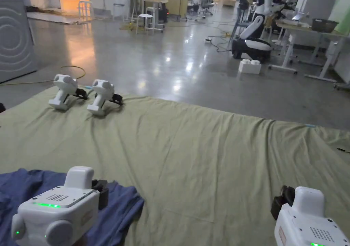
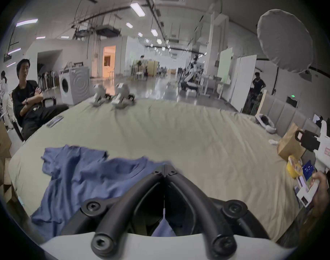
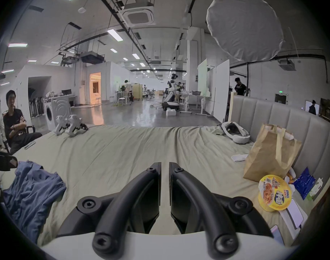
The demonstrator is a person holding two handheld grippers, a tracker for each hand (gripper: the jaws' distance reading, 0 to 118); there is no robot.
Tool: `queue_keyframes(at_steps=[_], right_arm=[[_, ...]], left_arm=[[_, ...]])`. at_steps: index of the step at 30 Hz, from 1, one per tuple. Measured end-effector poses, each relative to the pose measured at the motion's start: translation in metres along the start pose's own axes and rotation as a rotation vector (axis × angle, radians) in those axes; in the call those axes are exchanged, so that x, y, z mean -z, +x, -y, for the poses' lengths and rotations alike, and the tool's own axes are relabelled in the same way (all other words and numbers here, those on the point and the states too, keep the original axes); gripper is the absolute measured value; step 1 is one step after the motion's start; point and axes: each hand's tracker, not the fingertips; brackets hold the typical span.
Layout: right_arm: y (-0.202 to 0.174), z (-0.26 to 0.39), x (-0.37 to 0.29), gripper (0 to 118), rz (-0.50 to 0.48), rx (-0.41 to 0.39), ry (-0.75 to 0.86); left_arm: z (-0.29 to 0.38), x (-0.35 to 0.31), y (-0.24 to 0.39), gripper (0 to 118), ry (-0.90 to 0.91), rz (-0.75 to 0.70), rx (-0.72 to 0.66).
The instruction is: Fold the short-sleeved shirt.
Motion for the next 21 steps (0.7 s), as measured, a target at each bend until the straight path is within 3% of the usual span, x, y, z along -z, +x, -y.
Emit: queue_keyframes(at_steps=[6, 11, 12, 13, 15, 21], right_arm=[[-0.022, 0.015, 0.005, 11, -0.046, -0.026, -0.046], [-0.037, 0.024, 0.009, 11, -0.078, -0.045, -0.086], [-0.039, 0.026, 0.009, 11, -0.082, -0.05, -0.091], [-0.042, 0.028, 0.009, 11, -0.086, -0.055, -0.097], [-0.045, 0.031, 0.01, 11, -0.092, -0.066, -0.106], [-0.049, 0.037, 0.011, 11, -0.095, -0.088, -0.134]], left_arm=[[0.013, -0.007, -0.09, 2, -0.184, -0.116, -0.012], [0.029, 0.014, -0.148, 3, -0.413, -0.105, -0.093], [0.033, 0.019, -0.154, 8, -0.431, -0.123, -0.089], [0.036, 0.022, -0.157, 20, -0.453, -0.126, -0.093], [0.042, 0.03, -0.161, 72, -0.471, -0.063, -0.146], [0.068, 0.064, -0.145, 76, -0.569, -0.068, -0.161]])
